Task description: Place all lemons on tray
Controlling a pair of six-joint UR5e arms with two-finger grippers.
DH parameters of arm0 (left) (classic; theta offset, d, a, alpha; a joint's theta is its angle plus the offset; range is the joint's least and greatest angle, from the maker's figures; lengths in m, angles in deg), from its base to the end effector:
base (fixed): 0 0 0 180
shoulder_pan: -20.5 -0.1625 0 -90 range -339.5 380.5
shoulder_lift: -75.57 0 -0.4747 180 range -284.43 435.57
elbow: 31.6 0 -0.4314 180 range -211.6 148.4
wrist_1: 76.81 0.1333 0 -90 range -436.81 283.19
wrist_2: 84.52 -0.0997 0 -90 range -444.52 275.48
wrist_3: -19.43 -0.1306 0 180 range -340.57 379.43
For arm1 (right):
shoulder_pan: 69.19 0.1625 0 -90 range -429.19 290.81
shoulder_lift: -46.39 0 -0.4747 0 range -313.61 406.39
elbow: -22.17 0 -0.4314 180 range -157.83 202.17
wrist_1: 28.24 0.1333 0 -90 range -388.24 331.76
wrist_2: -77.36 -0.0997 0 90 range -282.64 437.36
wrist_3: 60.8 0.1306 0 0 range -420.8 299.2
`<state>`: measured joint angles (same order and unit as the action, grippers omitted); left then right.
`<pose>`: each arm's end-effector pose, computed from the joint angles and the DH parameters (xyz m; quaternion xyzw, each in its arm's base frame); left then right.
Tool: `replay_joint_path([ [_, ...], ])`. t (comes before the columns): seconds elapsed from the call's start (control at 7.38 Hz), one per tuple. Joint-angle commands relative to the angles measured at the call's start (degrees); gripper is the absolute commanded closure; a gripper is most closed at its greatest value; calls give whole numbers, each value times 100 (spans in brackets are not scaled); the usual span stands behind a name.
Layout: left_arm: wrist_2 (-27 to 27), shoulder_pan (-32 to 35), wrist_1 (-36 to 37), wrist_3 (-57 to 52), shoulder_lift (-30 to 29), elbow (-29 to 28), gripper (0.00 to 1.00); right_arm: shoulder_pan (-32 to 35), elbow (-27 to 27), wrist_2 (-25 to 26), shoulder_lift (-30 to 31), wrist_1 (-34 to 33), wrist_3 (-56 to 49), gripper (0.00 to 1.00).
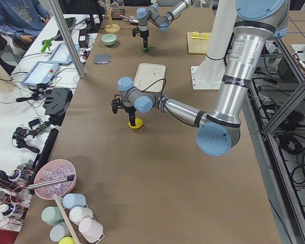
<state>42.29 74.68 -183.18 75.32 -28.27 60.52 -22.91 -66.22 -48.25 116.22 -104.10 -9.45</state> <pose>0.3466 -0.5743 0.5398 -0.0336 0.4008 -0.0722 0.9127 -0.4520 -0.5555 0.5063 -0.0355 -0.3958 -0.0251 0.9173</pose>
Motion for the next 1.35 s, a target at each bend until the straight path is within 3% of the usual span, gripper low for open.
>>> replay_joint_path([
  [0.0,-165,-196,-374,299,92,-71,3,-5,137,1,-180,1,24,28],
  [0.14,-166,-197,-384,334,83,-123,3,-5,172,1,-198,1,24,33],
  [0.27,-166,-214,-384,352,83,-133,3,-5,164,1,-198,10,24,52],
  [0.41,-166,-267,-489,430,92,-168,5,-5,164,1,-198,10,24,62],
  [0.54,-174,-284,-690,570,92,-264,18,-5,147,-8,-207,10,24,63],
  [0.81,-166,-285,-824,572,92,-283,100,12,-81,-52,-277,1,42,63],
  [1.22,-87,-267,-771,493,109,-221,100,-240,-355,-218,-723,-25,629,63],
])
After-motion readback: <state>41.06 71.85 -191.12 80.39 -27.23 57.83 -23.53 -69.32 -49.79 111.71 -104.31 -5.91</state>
